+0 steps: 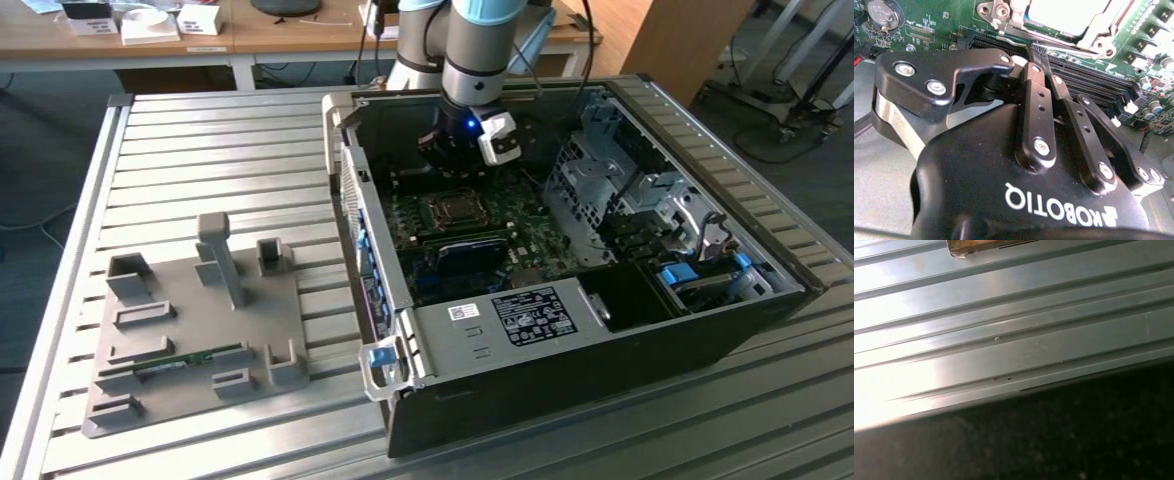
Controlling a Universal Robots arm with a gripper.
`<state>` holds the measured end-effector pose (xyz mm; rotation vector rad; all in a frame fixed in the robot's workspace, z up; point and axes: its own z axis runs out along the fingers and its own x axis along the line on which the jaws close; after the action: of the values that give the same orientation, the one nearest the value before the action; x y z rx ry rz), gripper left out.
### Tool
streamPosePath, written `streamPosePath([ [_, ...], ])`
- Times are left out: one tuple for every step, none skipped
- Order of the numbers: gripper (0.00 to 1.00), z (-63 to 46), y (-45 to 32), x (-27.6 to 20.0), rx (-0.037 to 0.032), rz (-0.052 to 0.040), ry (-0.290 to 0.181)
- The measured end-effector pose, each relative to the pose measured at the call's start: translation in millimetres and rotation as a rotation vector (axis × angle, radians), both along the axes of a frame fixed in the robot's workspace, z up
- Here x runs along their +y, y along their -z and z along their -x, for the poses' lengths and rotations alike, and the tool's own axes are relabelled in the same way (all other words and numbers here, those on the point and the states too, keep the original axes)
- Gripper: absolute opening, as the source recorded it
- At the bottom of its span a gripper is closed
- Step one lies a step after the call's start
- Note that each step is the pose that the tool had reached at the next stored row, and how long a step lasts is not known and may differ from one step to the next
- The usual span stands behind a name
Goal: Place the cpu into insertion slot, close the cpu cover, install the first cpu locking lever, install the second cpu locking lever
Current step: 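Install the first cpu locking lever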
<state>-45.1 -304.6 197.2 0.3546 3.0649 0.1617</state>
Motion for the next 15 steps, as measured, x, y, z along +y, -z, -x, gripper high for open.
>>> streamPosePath([
  [0.11, 0.0, 0.3, 0.0, 0.0000, 0.0027, 0.000],
  [0.11, -0.1, 0.3, 0.1, -0.0001, 0.0043, 0.000],
  [0.11, -0.1, 0.3, 0.2, 0.0000, 0.0050, 0.000],
  [0.11, 0.0, 0.3, 0.2, -0.0001, 0.0053, 0.000],
  [0.11, 0.0, 0.2, 0.2, -0.0001, 0.0059, 0.000],
  [0.11, 0.0, -0.2, 0.3, 0.0000, 0.0067, 0.000],
  [0.11, 0.0, -0.8, 0.4, -0.0001, 0.0074, 0.000],
  [0.11, 0.0, -1.6, 0.5, -0.0002, 0.0084, 0.000],
  [0.11, 0.0, -2.4, 0.7, -0.0003, 0.0095, 0.000],
  [0.11, 0.0, -3.3, 0.8, -0.0002, 0.0113, 0.000],
  [0.11, 0.0, -4.2, 1.0, -0.0002, 0.0135, 0.000],
  [0.11, 0.0, -5.3, 1.2, -0.0001, 0.0158, 0.000],
  [0.11, 0.0, -6.1, 1.4, -0.0001, 0.0181, 0.000],
  [0.11, 0.0, -6.4, 1.6, -0.0001, 0.0200, 0.000],
  [0.11, 0.0, -6.4, 1.6, -0.0003, 0.0220, 0.000],
])
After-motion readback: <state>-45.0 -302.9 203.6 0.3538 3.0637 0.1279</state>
